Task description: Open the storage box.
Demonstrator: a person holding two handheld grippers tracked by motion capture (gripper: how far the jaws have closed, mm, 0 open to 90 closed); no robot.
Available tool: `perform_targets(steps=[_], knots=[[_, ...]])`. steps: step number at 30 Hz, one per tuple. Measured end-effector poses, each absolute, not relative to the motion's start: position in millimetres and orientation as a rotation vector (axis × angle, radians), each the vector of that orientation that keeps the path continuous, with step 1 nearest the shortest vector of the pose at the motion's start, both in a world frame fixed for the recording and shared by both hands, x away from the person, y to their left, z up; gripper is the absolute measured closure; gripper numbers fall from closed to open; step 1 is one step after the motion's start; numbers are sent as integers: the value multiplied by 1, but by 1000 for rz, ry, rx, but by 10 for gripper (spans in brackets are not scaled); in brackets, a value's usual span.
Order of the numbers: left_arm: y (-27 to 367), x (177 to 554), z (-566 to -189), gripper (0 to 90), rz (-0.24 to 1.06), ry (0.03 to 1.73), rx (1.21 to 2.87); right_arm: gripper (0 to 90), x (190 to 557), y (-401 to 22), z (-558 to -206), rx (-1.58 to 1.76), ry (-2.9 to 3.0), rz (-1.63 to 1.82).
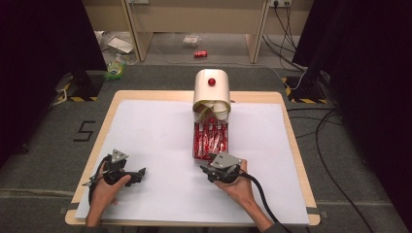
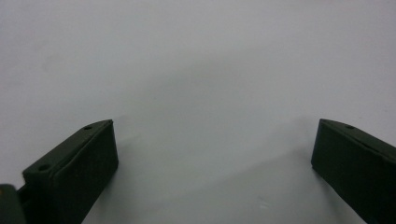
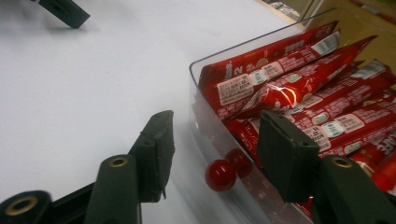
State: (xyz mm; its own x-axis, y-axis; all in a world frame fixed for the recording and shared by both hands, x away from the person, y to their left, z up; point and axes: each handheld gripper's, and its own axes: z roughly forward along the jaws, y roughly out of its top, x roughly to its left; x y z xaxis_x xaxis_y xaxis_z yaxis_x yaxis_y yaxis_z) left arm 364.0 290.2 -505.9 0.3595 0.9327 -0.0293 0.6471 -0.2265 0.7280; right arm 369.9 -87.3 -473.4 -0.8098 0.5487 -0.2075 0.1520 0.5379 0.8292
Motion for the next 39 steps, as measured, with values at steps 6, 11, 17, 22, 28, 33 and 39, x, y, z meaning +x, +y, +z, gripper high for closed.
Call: perform_targets(steps=[6,11,17,22,28,33,39], knots=[[290,364,-506,0,555,1368,1966,443,368,-102,-469,588,2309,1269],[290,364,-506,0,553,1368,1966,442,371,-104,-469,612,2292,1291],[290,364,-506,0,553,1368,1966,426,374,-103,-462,623,2268,1303],[290,364,-506,0,554,1368,1966,419,376,-103,-456,654,2246,1309],[290,364,-506,0,554,1368,1966,414,381,-103,-450,676,2230,1301],[290,364,-506,0,555,1367,1966,406,385,-105,-445,706,2217,1311],[290,364,-506,0,555,1368,1966,391,389,-109,-443,741,2210,1320]])
